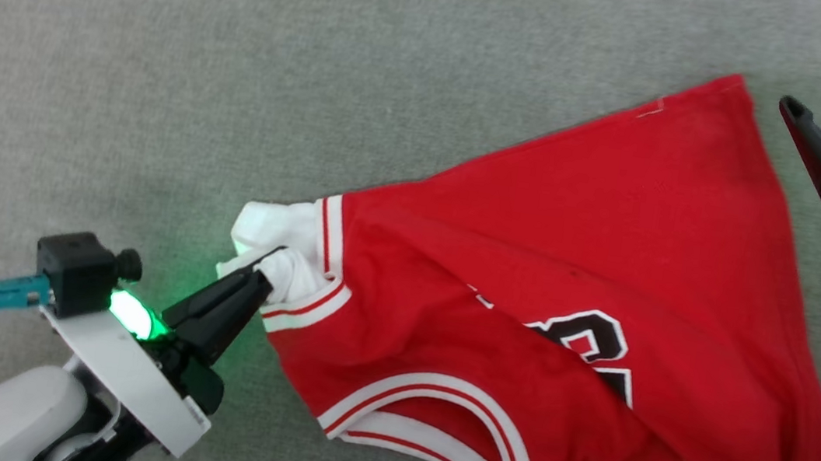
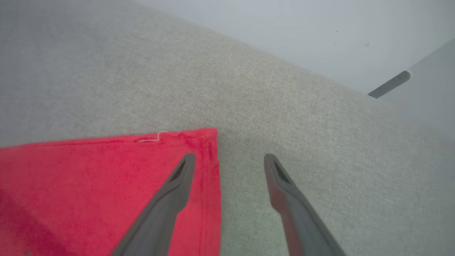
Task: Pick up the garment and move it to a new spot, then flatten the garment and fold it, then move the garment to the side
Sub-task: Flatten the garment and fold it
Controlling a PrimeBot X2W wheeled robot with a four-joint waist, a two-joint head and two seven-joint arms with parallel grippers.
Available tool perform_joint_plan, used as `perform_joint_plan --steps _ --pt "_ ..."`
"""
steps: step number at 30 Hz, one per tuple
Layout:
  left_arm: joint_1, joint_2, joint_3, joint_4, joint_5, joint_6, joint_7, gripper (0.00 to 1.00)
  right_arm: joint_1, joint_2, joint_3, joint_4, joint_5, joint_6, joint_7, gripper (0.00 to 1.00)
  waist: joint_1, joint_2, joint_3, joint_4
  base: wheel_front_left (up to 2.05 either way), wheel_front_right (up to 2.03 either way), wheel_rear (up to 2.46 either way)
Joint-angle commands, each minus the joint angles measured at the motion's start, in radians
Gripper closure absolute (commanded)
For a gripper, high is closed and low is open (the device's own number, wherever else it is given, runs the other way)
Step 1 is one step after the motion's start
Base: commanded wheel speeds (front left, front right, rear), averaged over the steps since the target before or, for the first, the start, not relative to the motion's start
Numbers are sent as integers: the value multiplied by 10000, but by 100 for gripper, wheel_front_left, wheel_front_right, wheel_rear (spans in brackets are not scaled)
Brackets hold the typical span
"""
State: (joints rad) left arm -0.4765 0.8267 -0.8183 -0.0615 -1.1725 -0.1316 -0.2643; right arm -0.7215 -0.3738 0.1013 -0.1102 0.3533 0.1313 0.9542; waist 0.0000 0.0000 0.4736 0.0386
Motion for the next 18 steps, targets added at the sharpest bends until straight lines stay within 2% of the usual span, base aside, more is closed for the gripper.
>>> perform_joint_plan --steps 1,8,15,16,17,18 --pt "-157 -70 -22 -37 35 22 9 100 -374 13 181 557 -124 -9 -24 0 0 0 314 291 0 0 0" --pt "-569 -235 -120 -42 67 22 9 100 -1729 -45 1270 3179 -6 -11 499 0 0 0 847 609 0 0 0" --pt "-759 -336 -164 54 59 22 9 100 -1533 -100 2095 4302 546 -3 1429 0 0 0 955 689 0 0 0" --pt "-749 -339 -170 72 53 22 9 100 -1476 -134 2191 4337 603 -1 1478 10 0 0 936 681 0 0 0" --pt "-746 -341 -187 89 49 22 9 100 -1439 -167 2230 4349 655 -1 1509 52 0 0 906 673 0 0 0" --pt "-744 -339 -207 107 39 22 9 100 -1398 -200 2245 4369 732 -1 1525 76 0 0 871 663 0 0 0"
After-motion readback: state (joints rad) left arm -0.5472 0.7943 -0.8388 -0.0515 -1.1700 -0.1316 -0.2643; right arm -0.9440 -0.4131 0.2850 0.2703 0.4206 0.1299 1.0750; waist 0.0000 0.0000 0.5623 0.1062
